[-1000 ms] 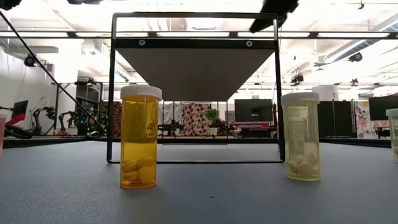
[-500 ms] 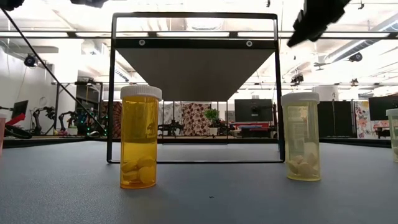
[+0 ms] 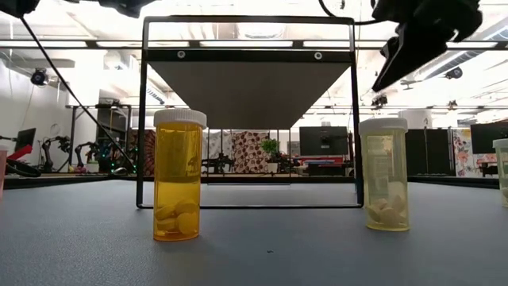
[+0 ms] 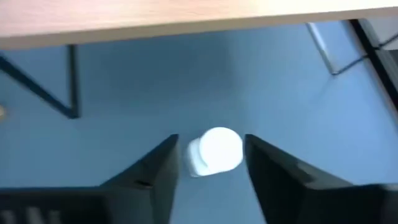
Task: Pick and place medicine bottles onto shelf by color
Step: Put the white medicine bottle on the shelf
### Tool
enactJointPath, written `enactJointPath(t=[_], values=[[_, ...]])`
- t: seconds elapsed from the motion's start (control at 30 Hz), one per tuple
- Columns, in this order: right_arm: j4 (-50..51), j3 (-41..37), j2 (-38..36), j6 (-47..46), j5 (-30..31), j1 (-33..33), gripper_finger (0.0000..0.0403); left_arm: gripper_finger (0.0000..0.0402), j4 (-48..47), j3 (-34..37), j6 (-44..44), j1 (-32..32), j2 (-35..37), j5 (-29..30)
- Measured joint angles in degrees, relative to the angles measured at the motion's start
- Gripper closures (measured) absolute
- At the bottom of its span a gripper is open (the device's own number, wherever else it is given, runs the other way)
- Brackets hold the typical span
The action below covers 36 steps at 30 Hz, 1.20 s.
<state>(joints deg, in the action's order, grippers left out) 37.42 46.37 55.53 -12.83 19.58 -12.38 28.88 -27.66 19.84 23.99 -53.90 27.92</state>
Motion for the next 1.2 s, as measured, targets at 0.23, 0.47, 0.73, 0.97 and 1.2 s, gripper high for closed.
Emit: enactJointPath(t=[0.23, 0.47, 0.73, 0.97, 1.2], values=[[-4.3, -3.5, 0.1, 1.8, 3.2, 0.0, 0.0104, 0.0314, 0.7, 0.0, 0.0, 0.0, 0.1, 0.0], [-13.8, -10.9, 0.0, 3.0, 5.8, 0.6, 0.0059, 0.0314, 0.9, 0.0, 0.0, 0.0, 0.1, 0.0], [-25.1, -19.2, 0.0, 2.9, 3.3, 4.6, 0.0064, 0.0314, 0.8, 0.0, 0.0, 0.0, 0.0, 0.0], [-34.8, -24.6, 0.0, 3.2, -0.6, 6.7, 0.0068, 0.0314, 0.8, 0.0, 0.0, 0.0, 0.0, 0.0], [-43.0, -29.0, 0.0, 3.7, -2.1, 6.8, 0.0109, 0.0314, 0.8, 0.0, 0.0, 0.0, 0.0, 0.0]])
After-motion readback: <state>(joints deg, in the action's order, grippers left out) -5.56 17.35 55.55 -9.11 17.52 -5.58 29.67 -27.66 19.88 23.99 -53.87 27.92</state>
